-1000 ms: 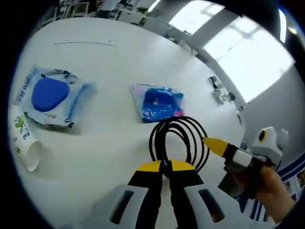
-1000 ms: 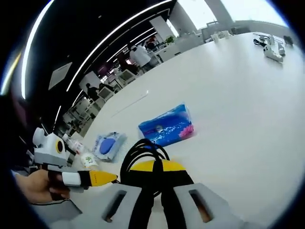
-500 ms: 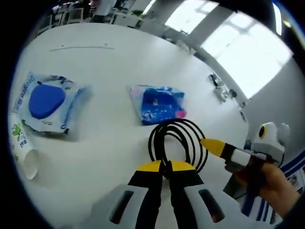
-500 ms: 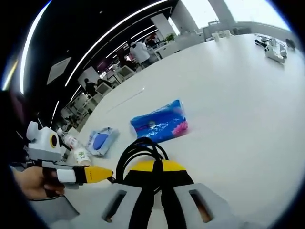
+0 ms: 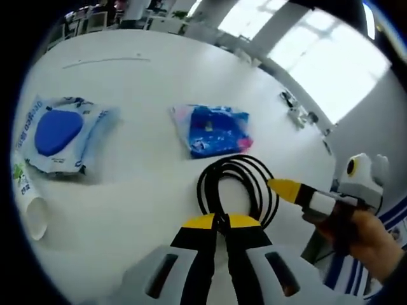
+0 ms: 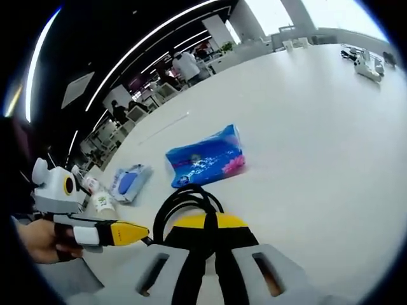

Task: Arrange the tabletop items into an orderly group along one side of the table until the central work area is clear of visible clutter.

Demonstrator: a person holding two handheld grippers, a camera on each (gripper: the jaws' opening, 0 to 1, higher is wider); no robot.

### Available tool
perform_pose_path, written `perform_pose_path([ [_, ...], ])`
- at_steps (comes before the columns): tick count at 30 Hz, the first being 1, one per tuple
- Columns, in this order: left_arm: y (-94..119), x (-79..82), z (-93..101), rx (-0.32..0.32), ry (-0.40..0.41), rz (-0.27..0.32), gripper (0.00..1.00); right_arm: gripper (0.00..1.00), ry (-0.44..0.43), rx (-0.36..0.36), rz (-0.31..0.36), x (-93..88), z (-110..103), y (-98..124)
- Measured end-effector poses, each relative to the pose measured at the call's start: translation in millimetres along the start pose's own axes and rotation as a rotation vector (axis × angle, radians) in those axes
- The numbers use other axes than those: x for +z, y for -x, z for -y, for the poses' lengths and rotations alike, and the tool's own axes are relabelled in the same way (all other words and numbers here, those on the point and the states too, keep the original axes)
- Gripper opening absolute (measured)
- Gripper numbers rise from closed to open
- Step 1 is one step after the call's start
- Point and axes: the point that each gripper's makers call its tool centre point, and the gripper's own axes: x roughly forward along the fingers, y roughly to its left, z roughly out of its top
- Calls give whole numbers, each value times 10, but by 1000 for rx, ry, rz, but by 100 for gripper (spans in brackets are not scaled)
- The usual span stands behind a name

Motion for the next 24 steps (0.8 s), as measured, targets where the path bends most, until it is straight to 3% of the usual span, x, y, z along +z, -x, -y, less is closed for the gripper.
perform_pose_path([
  [24, -93, 5, -128, 13, 4, -14, 0, 0, 1, -21, -23, -71, 140, -122],
])
